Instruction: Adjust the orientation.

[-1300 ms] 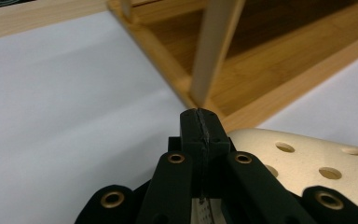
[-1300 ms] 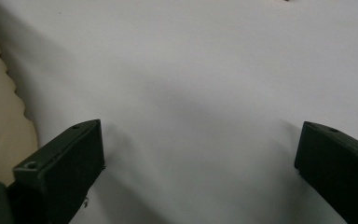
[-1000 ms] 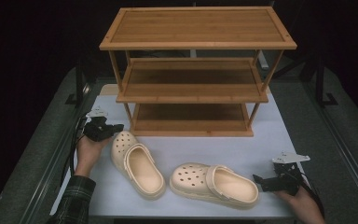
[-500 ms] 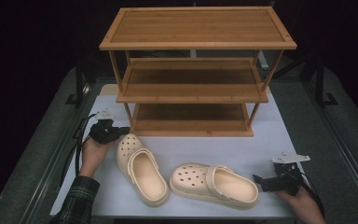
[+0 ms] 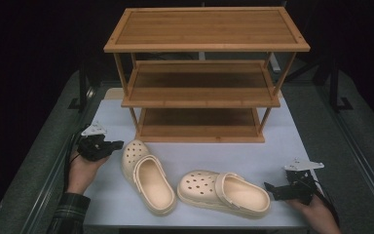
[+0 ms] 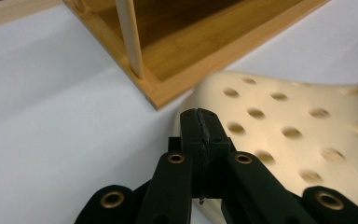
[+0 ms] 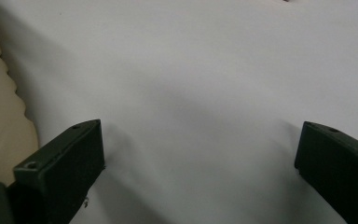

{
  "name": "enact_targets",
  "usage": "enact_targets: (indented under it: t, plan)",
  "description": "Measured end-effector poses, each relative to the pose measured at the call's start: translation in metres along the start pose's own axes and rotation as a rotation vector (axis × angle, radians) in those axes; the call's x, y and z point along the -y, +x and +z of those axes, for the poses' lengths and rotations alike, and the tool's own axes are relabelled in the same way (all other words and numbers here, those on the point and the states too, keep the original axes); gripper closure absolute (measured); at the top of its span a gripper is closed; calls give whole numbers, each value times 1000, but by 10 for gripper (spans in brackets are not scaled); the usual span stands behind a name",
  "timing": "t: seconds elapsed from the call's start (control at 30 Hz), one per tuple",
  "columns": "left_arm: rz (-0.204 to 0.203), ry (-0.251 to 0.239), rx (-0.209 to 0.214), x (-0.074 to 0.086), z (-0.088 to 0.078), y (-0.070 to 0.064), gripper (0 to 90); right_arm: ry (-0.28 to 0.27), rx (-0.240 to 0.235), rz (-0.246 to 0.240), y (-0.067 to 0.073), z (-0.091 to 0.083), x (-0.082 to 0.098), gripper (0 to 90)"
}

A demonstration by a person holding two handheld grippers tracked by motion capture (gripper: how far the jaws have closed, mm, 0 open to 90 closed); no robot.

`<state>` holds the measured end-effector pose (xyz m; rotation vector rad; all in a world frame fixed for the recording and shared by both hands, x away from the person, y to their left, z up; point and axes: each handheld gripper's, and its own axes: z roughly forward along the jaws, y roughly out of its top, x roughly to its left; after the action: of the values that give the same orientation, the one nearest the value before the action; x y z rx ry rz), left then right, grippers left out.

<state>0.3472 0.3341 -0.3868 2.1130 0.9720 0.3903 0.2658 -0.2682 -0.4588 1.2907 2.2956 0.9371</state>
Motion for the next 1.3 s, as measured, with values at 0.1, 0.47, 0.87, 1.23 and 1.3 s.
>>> enact_targets:
  t: [0.1, 0.47, 0.87, 1.23, 1.3]
  plan:
    - [-3, 11, 2, 9, -8, -5, 900, 0, 0, 0, 0, 0, 0, 10]
    - [-15, 33, 36, 47, -28, -25, 900, 1, -1, 0, 0, 0, 0, 10]
    - [8, 74, 100, 56, -15, -40, 900, 2, -1, 0, 0, 0, 0, 10]
    - [18, 87, 108, 51, -5, -40, 900, 2, -1, 0, 0, 0, 0, 10]
    - [21, 87, 110, 50, -3, -40, 900, 2, -1, 0, 0, 0, 0, 10]
